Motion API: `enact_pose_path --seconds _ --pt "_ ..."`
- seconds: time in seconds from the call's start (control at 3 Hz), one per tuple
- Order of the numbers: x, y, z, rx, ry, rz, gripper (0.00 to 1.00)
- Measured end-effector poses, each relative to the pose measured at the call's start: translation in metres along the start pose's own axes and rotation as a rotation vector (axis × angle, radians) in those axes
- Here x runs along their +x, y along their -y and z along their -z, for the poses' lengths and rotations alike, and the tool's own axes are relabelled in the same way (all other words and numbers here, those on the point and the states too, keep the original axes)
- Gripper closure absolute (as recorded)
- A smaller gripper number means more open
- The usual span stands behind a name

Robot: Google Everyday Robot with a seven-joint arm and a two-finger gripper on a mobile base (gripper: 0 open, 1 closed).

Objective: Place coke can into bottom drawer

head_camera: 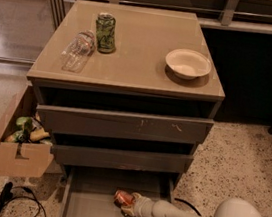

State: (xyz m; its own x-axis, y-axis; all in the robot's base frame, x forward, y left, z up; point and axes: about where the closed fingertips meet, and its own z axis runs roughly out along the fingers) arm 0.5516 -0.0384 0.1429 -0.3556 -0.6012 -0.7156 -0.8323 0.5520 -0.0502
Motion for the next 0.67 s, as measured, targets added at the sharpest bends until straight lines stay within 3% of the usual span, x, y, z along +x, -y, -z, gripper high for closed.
enact_pose_path --seconds 0.33,0.67 --pt "0.0000 -0.0001 0.0000 0.000 0.000 0.000 0.00" --pt "0.0000 -0.0001 -0.0001 0.000 0.000 0.000 0.00"
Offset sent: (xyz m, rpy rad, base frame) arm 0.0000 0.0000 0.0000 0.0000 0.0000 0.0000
